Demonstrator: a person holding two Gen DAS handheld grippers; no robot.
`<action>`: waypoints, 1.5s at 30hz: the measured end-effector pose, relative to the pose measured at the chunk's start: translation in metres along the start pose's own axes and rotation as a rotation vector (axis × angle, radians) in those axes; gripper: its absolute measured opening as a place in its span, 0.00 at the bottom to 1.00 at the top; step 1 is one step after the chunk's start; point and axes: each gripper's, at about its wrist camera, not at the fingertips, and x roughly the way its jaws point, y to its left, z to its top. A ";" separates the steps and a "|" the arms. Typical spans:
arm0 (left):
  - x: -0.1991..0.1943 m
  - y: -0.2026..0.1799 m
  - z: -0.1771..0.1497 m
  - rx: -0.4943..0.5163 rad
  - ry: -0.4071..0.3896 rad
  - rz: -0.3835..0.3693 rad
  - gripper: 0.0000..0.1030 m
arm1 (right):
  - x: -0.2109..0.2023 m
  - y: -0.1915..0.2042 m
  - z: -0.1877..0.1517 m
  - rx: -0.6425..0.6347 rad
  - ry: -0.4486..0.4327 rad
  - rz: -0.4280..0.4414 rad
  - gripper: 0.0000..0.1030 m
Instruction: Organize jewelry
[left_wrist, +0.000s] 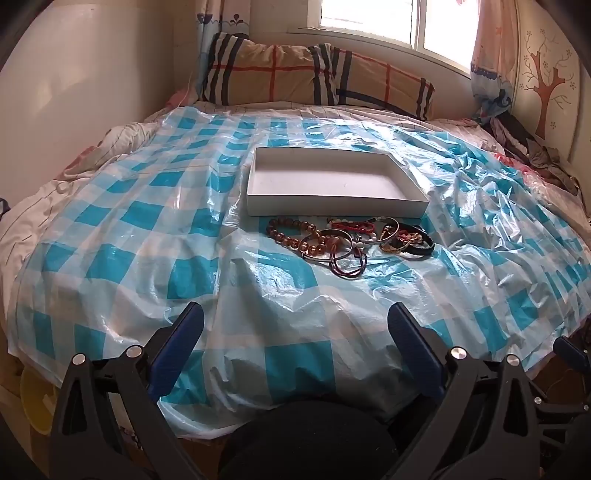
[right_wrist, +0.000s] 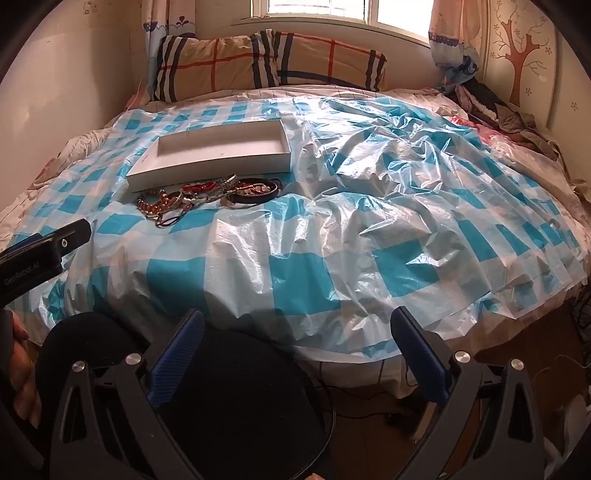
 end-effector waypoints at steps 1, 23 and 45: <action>0.000 0.000 0.000 0.000 0.000 -0.001 0.93 | 0.000 0.000 0.000 0.001 0.001 0.000 0.94; 0.002 0.002 0.001 0.002 0.000 0.000 0.93 | 0.004 -0.001 -0.002 0.002 0.002 0.002 0.94; 0.001 -0.002 -0.001 0.000 -0.002 0.002 0.93 | 0.002 0.005 -0.001 -0.014 -0.002 -0.008 0.94</action>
